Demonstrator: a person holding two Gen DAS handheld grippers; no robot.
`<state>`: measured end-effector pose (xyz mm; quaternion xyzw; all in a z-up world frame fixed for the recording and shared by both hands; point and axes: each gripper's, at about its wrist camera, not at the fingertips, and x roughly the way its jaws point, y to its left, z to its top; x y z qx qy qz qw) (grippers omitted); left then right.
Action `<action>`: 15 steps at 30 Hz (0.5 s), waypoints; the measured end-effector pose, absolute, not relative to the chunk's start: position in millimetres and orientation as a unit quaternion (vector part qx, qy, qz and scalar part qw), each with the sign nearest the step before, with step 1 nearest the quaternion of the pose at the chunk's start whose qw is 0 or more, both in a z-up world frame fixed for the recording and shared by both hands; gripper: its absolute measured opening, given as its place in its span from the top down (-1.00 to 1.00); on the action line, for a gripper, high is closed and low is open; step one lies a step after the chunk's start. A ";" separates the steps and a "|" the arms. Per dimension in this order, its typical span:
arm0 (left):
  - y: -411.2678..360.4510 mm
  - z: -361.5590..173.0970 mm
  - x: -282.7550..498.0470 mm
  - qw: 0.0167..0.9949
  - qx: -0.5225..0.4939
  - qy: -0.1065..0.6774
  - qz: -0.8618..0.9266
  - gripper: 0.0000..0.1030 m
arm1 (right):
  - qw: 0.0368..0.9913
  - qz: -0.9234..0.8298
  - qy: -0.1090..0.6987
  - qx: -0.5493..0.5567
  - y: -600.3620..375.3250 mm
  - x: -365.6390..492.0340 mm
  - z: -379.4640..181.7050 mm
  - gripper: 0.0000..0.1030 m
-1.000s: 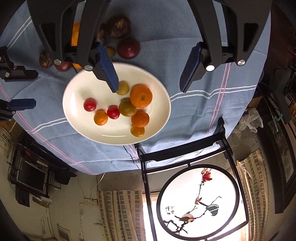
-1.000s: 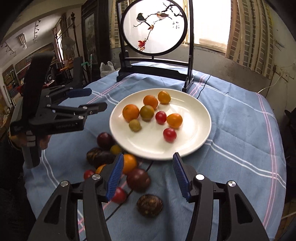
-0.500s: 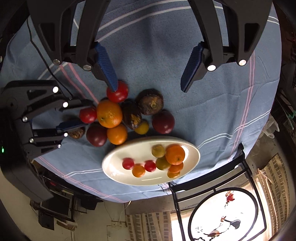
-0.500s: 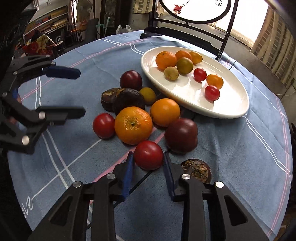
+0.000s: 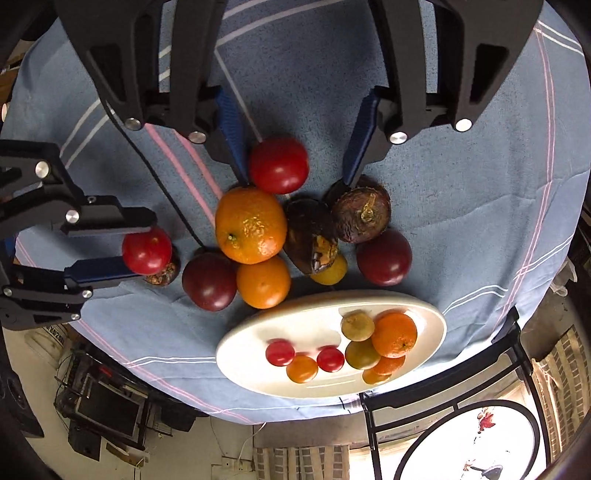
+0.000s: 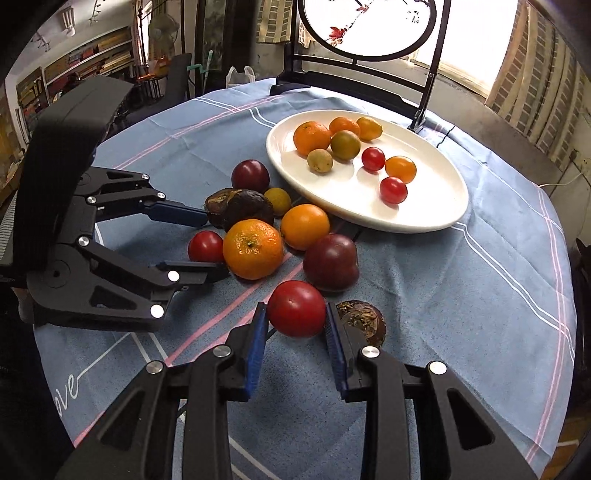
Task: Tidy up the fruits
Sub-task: 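Grasp a red tomato with the left tool while the right tool grasps another red tomato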
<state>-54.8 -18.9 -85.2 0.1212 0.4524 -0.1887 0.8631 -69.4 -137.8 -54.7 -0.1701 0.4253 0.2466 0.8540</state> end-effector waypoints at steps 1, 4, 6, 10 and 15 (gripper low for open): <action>-19.1 -84.0 -55.2 0.862 0.118 0.452 -0.196 0.36 | 0.854 0.247 0.425 -0.169 -138.0 -70.0 -54.8 0.39; -20.1 -80.8 -59.0 0.863 0.128 0.448 -0.197 0.41 | 0.855 0.247 0.423 -0.168 -139.1 -71.8 -53.2 0.39; -17.6 -77.3 -61.2 0.864 0.129 0.445 -0.197 0.41 | 0.857 0.247 0.420 -0.166 -140.2 -73.7 -50.9 0.39; -10.1 -60.9 -65.4 0.877 0.129 0.423 -0.188 0.42 | 0.862 0.248 0.414 -0.158 -141.7 -76.6 -44.8 0.39; -4.1 -30.8 -61.2 0.903 0.138 0.376 -0.159 0.42 | 0.873 0.247 0.394 -0.146 -142.8 -75.8 -27.8 0.39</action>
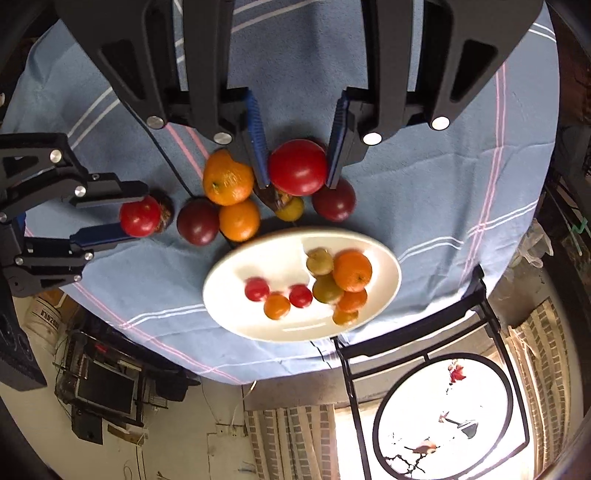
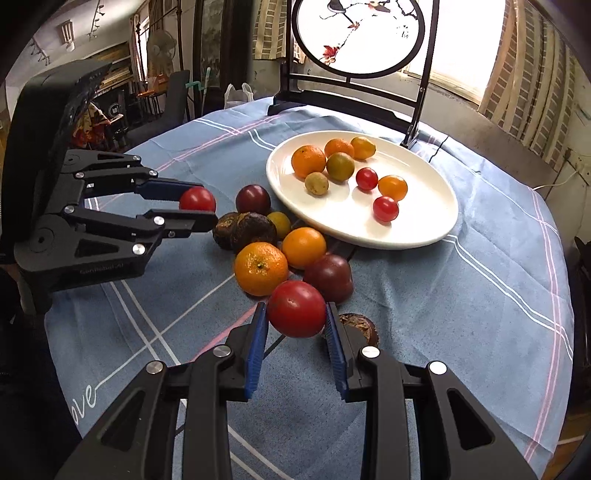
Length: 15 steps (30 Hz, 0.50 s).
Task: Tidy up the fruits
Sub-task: 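Grasp a red tomato with the left tool while the right tool grasps another red tomato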
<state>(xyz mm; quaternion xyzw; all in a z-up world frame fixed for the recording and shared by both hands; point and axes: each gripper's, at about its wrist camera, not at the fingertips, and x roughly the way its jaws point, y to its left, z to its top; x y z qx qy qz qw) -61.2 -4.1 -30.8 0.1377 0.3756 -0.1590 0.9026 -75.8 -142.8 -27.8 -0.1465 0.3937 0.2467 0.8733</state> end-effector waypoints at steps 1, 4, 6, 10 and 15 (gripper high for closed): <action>-4.0 -25.4 -58.3 0.906 0.135 0.369 -0.155 0.42 | 0.877 0.246 0.388 -0.143 -142.8 -75.2 -23.4 0.39; -6.4 -9.6 -49.0 0.918 0.134 0.347 -0.139 0.42 | 0.885 0.247 0.372 -0.134 -142.5 -72.9 -10.5 0.39; -8.7 -2.0 -43.7 0.923 0.131 0.337 -0.132 0.42 | 0.888 0.250 0.364 -0.129 -141.8 -71.1 -3.9 0.39; -13.2 4.6 -39.0 0.927 0.123 0.330 -0.133 0.42 | 0.888 0.256 0.362 -0.122 -141.3 -68.0 -0.9 0.39; -17.7 -8.9 -39.2 0.921 0.128 0.342 -0.135 0.41 | 0.878 0.267 0.379 -0.119 -135.9 -67.9 -13.5 0.39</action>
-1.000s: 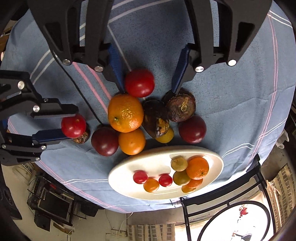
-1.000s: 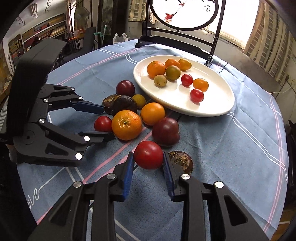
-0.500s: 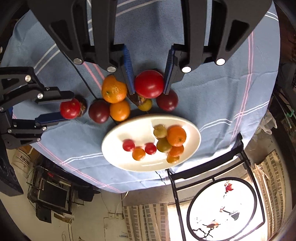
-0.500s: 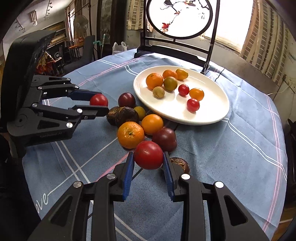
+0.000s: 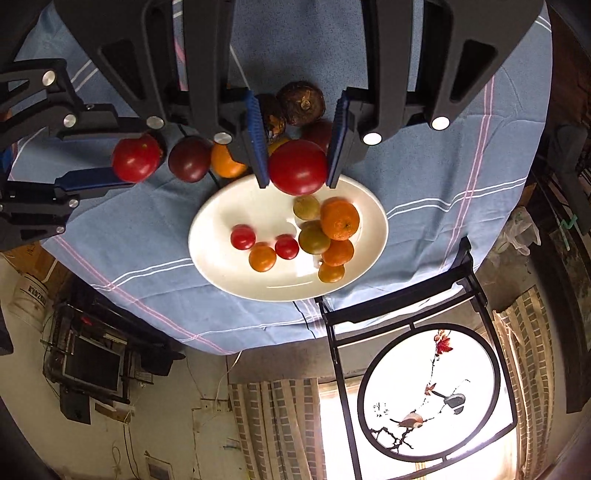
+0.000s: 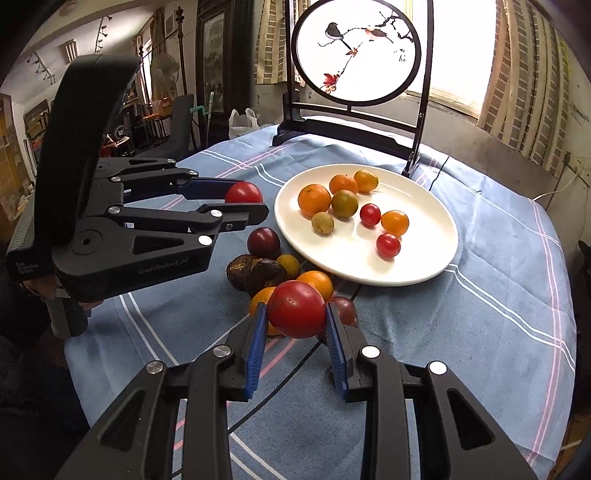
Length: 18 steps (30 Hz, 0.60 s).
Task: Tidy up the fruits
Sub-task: 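Grasp a red tomato with the left tool while the right tool grasps another red tomato, then carry both red tomatoes onto the white plate and open both tools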
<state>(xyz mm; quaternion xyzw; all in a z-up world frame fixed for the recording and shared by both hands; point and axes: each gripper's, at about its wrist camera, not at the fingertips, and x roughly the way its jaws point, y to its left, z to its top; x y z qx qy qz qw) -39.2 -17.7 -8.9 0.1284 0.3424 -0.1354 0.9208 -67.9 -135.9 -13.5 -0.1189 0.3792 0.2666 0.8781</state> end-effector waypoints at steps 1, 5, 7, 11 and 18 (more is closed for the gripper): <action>-17.3 -12.2 -38.4 0.919 0.129 0.346 -0.134 0.41 | 0.876 0.268 0.383 -0.118 -134.6 -67.5 -16.8 0.39; -14.4 -20.9 -35.1 0.916 0.127 0.359 -0.127 0.41 | 0.872 0.271 0.391 -0.116 -131.5 -66.8 -25.0 0.39; -12.0 -22.0 -34.1 0.916 0.126 0.360 -0.126 0.41 | 0.872 0.272 0.391 -0.115 -131.2 -67.2 -26.0 0.39; -3.9 -20.9 -35.0 0.918 0.121 0.358 -0.120 0.41 | 0.873 0.269 0.391 -0.111 -134.4 -67.5 -27.4 0.39; 34.2 -28.2 -45.9 0.917 0.116 0.370 -0.097 0.41 | 0.872 0.253 0.406 -0.107 -156.4 -76.1 -34.8 0.39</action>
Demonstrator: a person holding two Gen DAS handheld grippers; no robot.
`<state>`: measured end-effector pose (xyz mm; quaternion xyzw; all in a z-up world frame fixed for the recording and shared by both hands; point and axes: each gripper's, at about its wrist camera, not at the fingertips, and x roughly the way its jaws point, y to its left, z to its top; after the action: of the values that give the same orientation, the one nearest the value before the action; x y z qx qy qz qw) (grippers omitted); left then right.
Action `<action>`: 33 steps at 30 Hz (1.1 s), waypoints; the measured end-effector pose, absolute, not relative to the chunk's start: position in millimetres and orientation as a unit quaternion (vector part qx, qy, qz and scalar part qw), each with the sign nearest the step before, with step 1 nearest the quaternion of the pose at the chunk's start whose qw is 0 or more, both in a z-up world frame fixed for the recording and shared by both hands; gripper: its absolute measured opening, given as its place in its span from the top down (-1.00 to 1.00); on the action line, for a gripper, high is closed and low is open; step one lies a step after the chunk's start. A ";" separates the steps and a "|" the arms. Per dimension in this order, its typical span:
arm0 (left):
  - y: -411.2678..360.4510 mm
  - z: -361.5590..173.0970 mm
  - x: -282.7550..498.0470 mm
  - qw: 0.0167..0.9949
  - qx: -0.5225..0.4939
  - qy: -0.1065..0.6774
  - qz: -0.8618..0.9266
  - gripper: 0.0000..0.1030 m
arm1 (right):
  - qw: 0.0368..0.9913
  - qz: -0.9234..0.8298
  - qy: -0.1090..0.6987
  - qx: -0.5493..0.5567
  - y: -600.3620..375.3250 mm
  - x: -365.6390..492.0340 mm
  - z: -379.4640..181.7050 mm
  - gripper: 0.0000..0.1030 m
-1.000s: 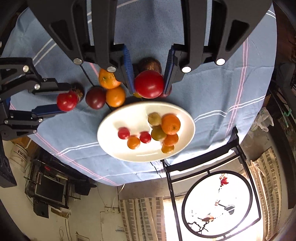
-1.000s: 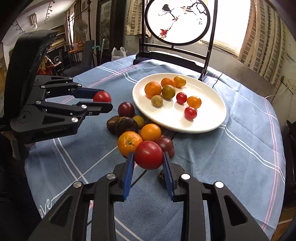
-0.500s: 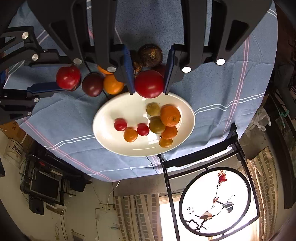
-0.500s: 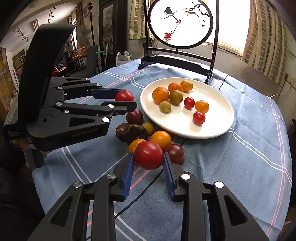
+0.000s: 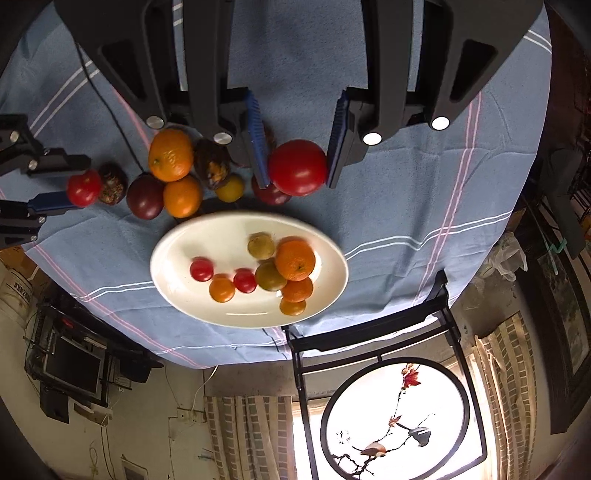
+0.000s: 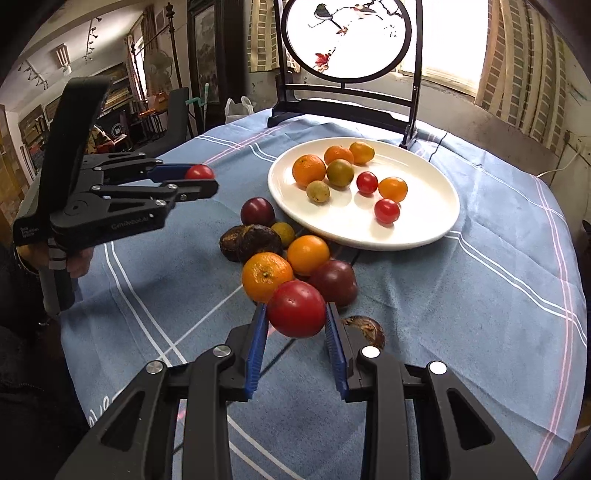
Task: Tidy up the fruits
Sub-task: 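Carry both red tomatoes onto the white plate and open both tools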
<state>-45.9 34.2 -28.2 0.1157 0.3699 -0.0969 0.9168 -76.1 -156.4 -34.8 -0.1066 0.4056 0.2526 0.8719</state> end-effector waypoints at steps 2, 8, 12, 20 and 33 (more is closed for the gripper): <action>41.4 -32.1 -47.8 0.914 0.117 0.377 -0.094 0.41 | 0.869 0.249 0.414 -0.104 -161.4 -77.9 -40.2 0.39; 40.5 -29.3 -49.4 0.913 0.124 0.375 -0.106 0.41 | 0.866 0.252 0.421 -0.098 -165.5 -80.5 -47.4 0.39; 32.7 -23.0 -46.2 0.913 0.131 0.368 -0.115 0.41 | 0.869 0.253 0.414 -0.098 -167.8 -78.5 -44.2 0.39; 0.1 -9.2 -11.0 0.917 0.137 0.351 -0.133 0.41 | 0.887 0.245 0.379 -0.092 -169.9 -45.8 -16.9 0.39; -51.1 -18.5 80.8 0.905 0.144 0.379 -0.126 0.41 | 0.904 0.188 0.383 -0.031 -162.1 93.6 -5.8 0.38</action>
<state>80.8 -51.1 -18.5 0.1441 0.3792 -0.1262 0.9053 93.6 -162.1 -5.8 -0.0313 0.3830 0.1881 0.9039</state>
